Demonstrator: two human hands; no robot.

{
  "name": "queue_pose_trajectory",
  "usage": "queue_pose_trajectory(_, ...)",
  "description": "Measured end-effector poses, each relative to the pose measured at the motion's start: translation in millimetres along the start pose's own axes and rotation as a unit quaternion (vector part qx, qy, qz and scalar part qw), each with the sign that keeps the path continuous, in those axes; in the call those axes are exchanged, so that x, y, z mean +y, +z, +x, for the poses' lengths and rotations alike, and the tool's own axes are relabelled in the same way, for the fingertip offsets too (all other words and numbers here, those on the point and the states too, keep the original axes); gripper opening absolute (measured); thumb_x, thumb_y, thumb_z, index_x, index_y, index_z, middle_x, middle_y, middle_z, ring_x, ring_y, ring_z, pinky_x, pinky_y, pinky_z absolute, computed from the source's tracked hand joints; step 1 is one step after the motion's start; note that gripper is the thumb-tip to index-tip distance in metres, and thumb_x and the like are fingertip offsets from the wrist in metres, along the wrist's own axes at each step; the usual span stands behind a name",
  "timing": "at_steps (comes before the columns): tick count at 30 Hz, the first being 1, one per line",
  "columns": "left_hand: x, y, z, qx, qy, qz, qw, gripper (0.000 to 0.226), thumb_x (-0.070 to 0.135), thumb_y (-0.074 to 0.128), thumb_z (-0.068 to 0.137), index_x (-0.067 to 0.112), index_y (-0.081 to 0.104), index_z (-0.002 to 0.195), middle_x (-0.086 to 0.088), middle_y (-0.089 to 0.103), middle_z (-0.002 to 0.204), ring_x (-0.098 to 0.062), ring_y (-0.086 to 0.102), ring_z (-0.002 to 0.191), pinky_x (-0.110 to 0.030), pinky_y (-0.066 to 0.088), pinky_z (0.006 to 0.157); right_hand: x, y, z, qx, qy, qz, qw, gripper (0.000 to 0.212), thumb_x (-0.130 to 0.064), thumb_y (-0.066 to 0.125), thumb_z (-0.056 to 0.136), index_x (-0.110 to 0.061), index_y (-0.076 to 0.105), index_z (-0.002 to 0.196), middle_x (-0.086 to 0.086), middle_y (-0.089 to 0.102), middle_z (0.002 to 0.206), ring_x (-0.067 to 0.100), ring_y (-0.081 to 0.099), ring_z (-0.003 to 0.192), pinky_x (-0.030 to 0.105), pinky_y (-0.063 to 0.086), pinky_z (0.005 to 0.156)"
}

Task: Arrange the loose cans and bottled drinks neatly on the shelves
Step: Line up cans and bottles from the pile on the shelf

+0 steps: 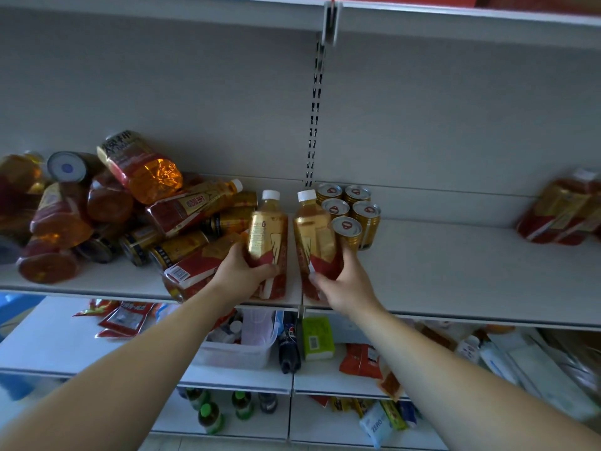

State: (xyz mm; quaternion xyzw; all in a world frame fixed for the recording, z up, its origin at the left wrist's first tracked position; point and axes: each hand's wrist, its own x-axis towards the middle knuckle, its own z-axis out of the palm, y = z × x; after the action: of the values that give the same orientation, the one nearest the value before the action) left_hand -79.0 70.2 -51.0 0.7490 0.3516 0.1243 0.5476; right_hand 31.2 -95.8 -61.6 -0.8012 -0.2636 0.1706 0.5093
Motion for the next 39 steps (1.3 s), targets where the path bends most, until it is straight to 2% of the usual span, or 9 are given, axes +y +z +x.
queue_pose_trajectory(3,-3,6,-5,0.002,0.037,-0.014,0.999,0.068,0.017,0.080,0.071,0.025,0.039,0.124,0.004,0.058,0.108,-0.011,0.058,0.098,-0.028,0.051,0.077,6,0,-11,0.018,-0.029,0.025,0.999,0.071,-0.025,0.076,0.079,-0.038,0.036,0.137,-0.012,0.053,0.126,0.007,0.051,0.115,0.029,0.040,0.098)
queue_pose_trajectory(8,-10,9,-8,-0.010,0.050,-0.005,0.999,0.089,0.016,0.083,0.066,0.028,0.030,0.136,0.005,0.055,0.113,-0.016,0.057,0.103,-0.036,0.055,0.083,21,0,-15,0.044,-0.006,0.004,0.999,0.073,-0.035,0.078,0.068,-0.036,0.039,0.130,-0.006,0.048,0.124,0.012,0.053,0.115,0.040,0.046,0.101)
queue_pose_trajectory(11,-10,10,-10,-0.029,0.061,0.024,0.997,0.097,0.014,0.082,0.066,0.030,0.023,0.141,0.005,0.052,0.116,-0.017,0.052,0.109,-0.041,0.051,0.093,22,0,-16,0.052,0.009,0.006,0.999,0.072,-0.028,0.078,0.067,-0.035,0.036,0.125,-0.001,0.048,0.126,0.017,0.052,0.116,0.041,0.044,0.103)
queue_pose_trajectory(15,-5,14,-10,-0.039,0.071,0.041,0.996,0.099,0.010,0.080,0.066,0.029,0.020,0.142,0.013,0.050,0.106,-0.016,0.052,0.107,-0.036,0.048,0.091,12,3,-12,0.083,0.007,-0.007,0.996,0.083,-0.043,0.080,0.060,-0.031,0.034,0.129,0.000,0.051,0.126,0.019,0.054,0.115,0.041,0.046,0.100)
queue_pose_trajectory(17,-2,15,-11,-0.036,0.077,0.046,0.995,0.098,0.011,0.081,0.064,0.028,0.022,0.141,0.017,0.049,0.102,-0.016,0.052,0.105,-0.037,0.050,0.090,8,0,-12,0.088,0.005,-0.022,0.996,0.079,-0.041,0.082,0.066,-0.028,0.036,0.129,-0.002,0.055,0.123,0.020,0.056,0.113,0.040,0.047,0.099)
queue_pose_trajectory(22,3,29,-17,-0.051,0.103,0.022,0.993,0.085,0.007,0.083,0.063,0.023,0.033,0.129,0.008,0.053,0.106,-0.013,0.054,0.102,-0.025,0.047,0.080,13,-18,-19,0.121,0.014,-0.056,0.991,0.076,-0.039,0.082,0.068,-0.025,0.040,0.130,-0.001,0.055,0.122,0.019,0.055,0.112,0.036,0.046,0.097)
queue_pose_trajectory(27,13,66,-26,-0.115,0.130,0.019,0.985,0.081,0.007,0.082,0.062,0.026,0.033,0.124,0.015,0.052,0.103,-0.002,0.052,0.094,-0.013,0.040,0.069,30,-59,-29,0.190,0.041,-0.067,0.979,0.078,-0.051,0.080,0.056,-0.025,0.048,0.123,-0.001,0.058,0.118,0.018,0.058,0.108,0.041,0.050,0.094)
queue_pose_trajectory(33,42,138,-40,-0.124,0.150,0.027,0.981,0.086,0.009,0.083,0.062,0.023,0.032,0.130,0.010,0.050,0.106,-0.011,0.049,0.102,-0.023,0.040,0.078,58,-136,-38,0.248,0.060,-0.061,0.965,0.068,-0.029,0.085,0.066,-0.015,0.048,0.122,0.002,0.059,0.112,0.017,0.056,0.099,0.027,0.042,0.083)
queue_pose_trajectory(39,80,235,-49,-0.083,0.139,-0.024,0.987,0.083,0.000,0.081,0.062,0.015,0.036,0.130,0.004,0.051,0.107,-0.012,0.052,0.100,-0.027,0.042,0.080,102,-233,-43,0.261,0.075,-0.061,0.960,0.072,-0.035,0.083,0.066,-0.023,0.043,0.124,0.000,0.059,0.113,0.021,0.060,0.102,0.040,0.050,0.090)
